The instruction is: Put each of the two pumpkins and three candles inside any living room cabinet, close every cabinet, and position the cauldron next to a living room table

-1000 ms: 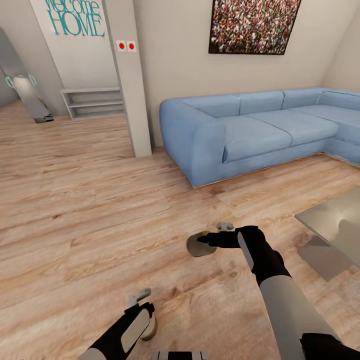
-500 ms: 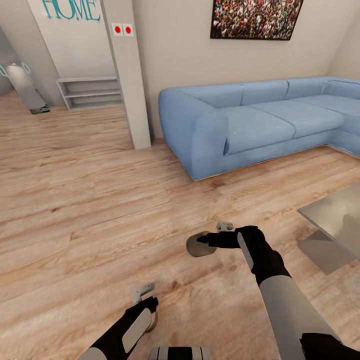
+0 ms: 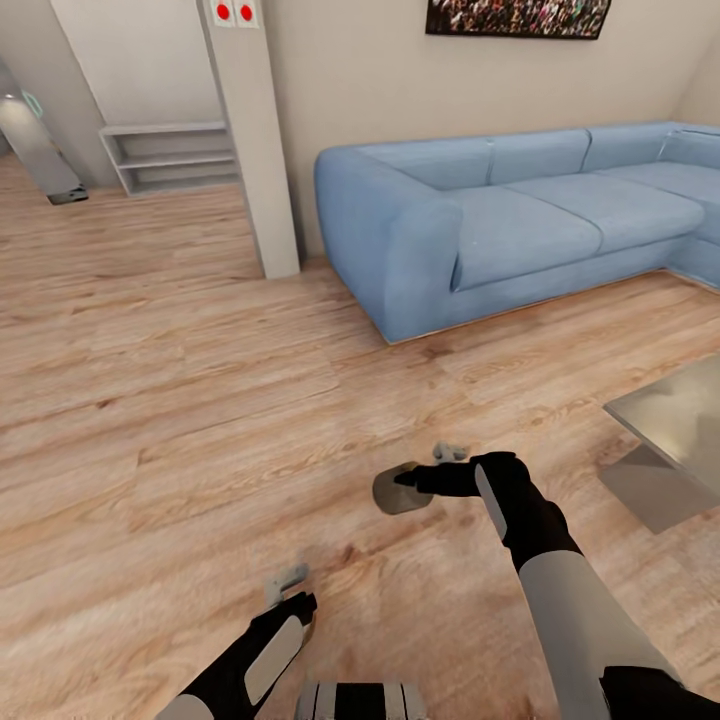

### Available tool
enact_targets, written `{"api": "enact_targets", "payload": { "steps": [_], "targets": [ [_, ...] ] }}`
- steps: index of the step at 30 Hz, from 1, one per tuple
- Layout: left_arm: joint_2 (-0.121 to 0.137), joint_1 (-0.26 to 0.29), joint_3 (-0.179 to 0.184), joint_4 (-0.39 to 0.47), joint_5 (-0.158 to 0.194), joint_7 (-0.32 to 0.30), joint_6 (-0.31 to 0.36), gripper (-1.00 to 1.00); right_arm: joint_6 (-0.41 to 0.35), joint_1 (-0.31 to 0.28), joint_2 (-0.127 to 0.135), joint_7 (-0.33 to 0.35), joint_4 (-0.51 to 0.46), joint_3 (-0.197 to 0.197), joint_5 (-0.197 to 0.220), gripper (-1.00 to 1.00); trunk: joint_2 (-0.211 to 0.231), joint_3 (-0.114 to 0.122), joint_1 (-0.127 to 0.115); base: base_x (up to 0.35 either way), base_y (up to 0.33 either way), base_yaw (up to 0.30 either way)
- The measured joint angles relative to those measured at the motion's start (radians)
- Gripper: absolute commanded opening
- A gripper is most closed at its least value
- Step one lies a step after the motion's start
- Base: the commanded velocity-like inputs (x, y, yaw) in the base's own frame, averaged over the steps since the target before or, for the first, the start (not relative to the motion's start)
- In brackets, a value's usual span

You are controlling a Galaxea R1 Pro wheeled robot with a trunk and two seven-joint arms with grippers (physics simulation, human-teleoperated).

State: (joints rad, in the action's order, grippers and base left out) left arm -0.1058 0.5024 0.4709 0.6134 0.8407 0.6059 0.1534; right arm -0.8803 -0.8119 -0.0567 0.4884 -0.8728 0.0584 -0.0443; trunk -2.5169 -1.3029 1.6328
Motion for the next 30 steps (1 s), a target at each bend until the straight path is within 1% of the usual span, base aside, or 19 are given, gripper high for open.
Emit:
{"api": "enact_targets", "payload": {
  "steps": [4, 6, 7, 8, 10, 11, 12, 13, 14, 17, 21, 26, 30],
  "targets": [
    [0.000, 0.000, 0.000, 0.000, 0.000, 0.000, 0.000, 1.00, 0.001, 0.000, 0.003, 0.001, -0.005, 0.000, 0.000, -1.00, -0.001, -0.015, 0.002, 0.000, 0.000, 0.000],
    [0.000, 0.000, 0.000, 0.000, 0.000, 0.000, 0.000, 1.00, 0.000, 0.000, 0.009, 0.016, -0.008, 0.003, 0.007, -1.00, -0.001, -0.023, 0.003, 0.000, 0.000, 0.000],
    [0.000, 0.000, 0.000, 0.000, 0.000, 0.000, 0.000, 1.00, -0.001, 0.000, 0.011, 0.042, -0.008, 0.004, 0.020, -1.00, -0.002, -0.027, 0.003, 0.000, 0.000, 0.000],
    [0.000, 0.000, 0.000, 0.000, 0.000, 0.000, 0.000, 1.00, -0.002, 0.000, 0.014, 0.083, -0.009, 0.004, 0.034, -1.00, -0.002, -0.031, 0.004, 0.000, 0.000, 0.000],
    [0.000, 0.000, 0.000, 0.000, 0.000, 0.000, 0.000, 1.00, -0.003, 0.000, 0.024, 0.194, -0.005, 0.004, 0.049, -1.00, -0.002, -0.039, 0.004, 0.000, 0.000, 0.000],
    [0.000, 0.001, 0.000, 0.000, 0.000, 0.000, 0.000, 1.00, -0.003, 0.000, 0.034, 0.268, -0.001, 0.003, 0.049, -1.00, -0.003, -0.043, 0.005, 0.000, 0.000, 0.000],
    [0.000, 0.001, 0.000, 0.000, 0.000, 0.000, 0.000, 1.00, -0.001, 0.000, 0.038, 0.289, -0.001, 0.003, 0.048, -1.00, -0.003, -0.046, 0.005, 0.000, 0.000, 0.000],
    [0.000, 0.001, 0.000, 0.000, 0.000, 0.000, 0.000, 1.00, 0.002, 0.000, 0.045, 0.326, 0.001, 0.003, 0.042, -1.00, -0.003, -0.050, 0.006, 0.000, 0.000, 0.000],
    [0.000, 0.001, -0.001, 0.002, 0.000, 0.000, 0.000, 1.00, 0.000, 0.000, 0.050, 0.347, 0.002, 0.004, 0.049, -1.00, -0.003, -0.054, 0.006, 0.000, 0.000, 0.000],
    [0.001, 0.001, -0.001, 0.036, 0.000, 0.002, 0.000, 1.00, 0.003, 0.000, 0.053, 0.363, 0.003, 0.003, 0.046, -1.00, -0.004, -0.066, 0.008, 0.000, 0.000, 0.000],
    [0.001, 0.001, -0.001, 0.060, 0.000, 0.003, 0.000, 1.00, 0.004, 0.000, 0.054, 0.367, 0.003, 0.003, 0.045, -1.00, -0.005, -0.081, 0.009, 0.000, 0.000, 0.000],
    [0.002, 0.001, -0.002, 0.066, 0.001, 0.003, 0.000, 1.00, 0.005, 0.000, 0.052, 0.368, 0.003, 0.003, 0.047, -1.00, -0.005, -0.081, 0.009, 0.000, 0.000, 0.000],
    [0.003, 0.001, -0.002, 0.066, 0.005, 0.002, 0.000, 1.00, 0.005, 0.000, 0.052, 0.368, 0.004, 0.003, 0.047, -1.00, -0.005, -0.081, 0.009, 0.116, 0.058, 0.000]
  ]
}}
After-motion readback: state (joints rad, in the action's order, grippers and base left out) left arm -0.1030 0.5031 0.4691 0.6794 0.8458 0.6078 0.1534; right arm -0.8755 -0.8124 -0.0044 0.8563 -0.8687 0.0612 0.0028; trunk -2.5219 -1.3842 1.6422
